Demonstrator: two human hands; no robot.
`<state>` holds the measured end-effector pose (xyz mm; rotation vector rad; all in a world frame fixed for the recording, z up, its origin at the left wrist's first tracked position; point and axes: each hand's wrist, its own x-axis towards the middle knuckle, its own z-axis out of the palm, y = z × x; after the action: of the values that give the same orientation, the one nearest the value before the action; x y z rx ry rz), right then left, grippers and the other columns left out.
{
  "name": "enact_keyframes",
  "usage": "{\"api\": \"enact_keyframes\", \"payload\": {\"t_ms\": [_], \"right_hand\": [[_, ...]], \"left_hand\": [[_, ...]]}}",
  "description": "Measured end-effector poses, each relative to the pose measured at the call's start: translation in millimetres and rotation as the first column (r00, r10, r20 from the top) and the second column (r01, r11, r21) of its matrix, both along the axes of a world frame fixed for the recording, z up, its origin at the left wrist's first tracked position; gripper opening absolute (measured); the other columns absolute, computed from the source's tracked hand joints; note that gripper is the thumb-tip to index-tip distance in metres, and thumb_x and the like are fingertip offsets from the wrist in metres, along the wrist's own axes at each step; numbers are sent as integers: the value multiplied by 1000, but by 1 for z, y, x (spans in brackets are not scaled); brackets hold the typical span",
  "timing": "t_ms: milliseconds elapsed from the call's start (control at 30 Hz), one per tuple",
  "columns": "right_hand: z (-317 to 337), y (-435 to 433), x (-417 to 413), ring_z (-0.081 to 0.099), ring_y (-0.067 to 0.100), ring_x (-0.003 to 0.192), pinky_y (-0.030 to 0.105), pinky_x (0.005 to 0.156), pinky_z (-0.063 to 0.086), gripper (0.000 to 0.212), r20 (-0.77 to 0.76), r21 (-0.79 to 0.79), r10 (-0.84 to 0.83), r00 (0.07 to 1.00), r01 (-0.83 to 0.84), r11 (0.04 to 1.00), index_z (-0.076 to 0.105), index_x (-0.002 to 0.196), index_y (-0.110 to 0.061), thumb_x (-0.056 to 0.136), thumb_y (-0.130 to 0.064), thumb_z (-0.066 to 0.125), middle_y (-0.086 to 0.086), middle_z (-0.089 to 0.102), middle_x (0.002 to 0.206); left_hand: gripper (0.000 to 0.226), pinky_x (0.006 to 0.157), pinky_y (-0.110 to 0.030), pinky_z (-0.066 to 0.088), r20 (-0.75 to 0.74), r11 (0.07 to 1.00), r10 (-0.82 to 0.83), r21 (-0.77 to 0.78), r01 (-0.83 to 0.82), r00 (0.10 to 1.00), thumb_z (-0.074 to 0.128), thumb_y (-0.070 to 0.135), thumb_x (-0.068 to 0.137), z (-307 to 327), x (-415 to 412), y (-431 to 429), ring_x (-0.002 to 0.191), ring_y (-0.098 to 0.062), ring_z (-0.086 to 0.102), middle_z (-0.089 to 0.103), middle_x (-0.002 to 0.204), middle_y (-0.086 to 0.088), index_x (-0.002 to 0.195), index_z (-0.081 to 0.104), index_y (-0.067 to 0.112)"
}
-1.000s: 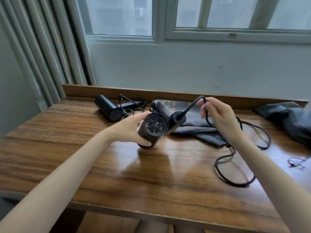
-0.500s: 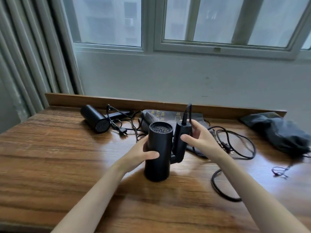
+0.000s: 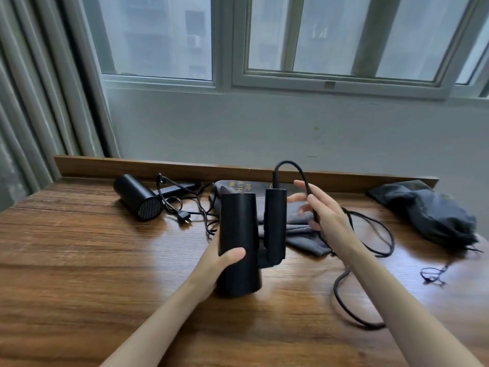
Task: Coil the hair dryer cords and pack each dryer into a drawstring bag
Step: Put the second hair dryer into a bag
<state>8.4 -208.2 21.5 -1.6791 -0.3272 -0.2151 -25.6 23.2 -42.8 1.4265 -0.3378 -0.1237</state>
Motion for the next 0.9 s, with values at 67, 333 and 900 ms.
{"api": "enact_keyframes", "payload": {"t_ms": [67,333,900], "right_hand": [[5,-3,0,49,0,56,9,40,30,34,10,-54,-45,999,45,998,51,126,-15,100,-6,31,-7,64,76],[-24,48,-23,52,17,95,3,61,40,30,-115,-577,-68,991,-11,817,49,120,4,90,4,48,-1,56,108],[36,9,-35,58,6,78,21,94,27,32,206,-976,259,944,179,124,56,74,-33,78,-64,51,-17,54,67]], "left_hand": [[87,64,-31,55,-215,970,-149,-223,100,965,84,43,34,1,-2,4,82,-22,69,69,98,-14,111,59,11],[71,60,-34,56,-245,882,-209,-466,74,947,79,36,44,18,-2,-28,79,-25,70,72,90,-14,107,65,6],[67,79,-13,45,168,921,32,379,-94,985,69,53,52,20,27,5,99,7,58,61,109,22,114,45,45]]}}
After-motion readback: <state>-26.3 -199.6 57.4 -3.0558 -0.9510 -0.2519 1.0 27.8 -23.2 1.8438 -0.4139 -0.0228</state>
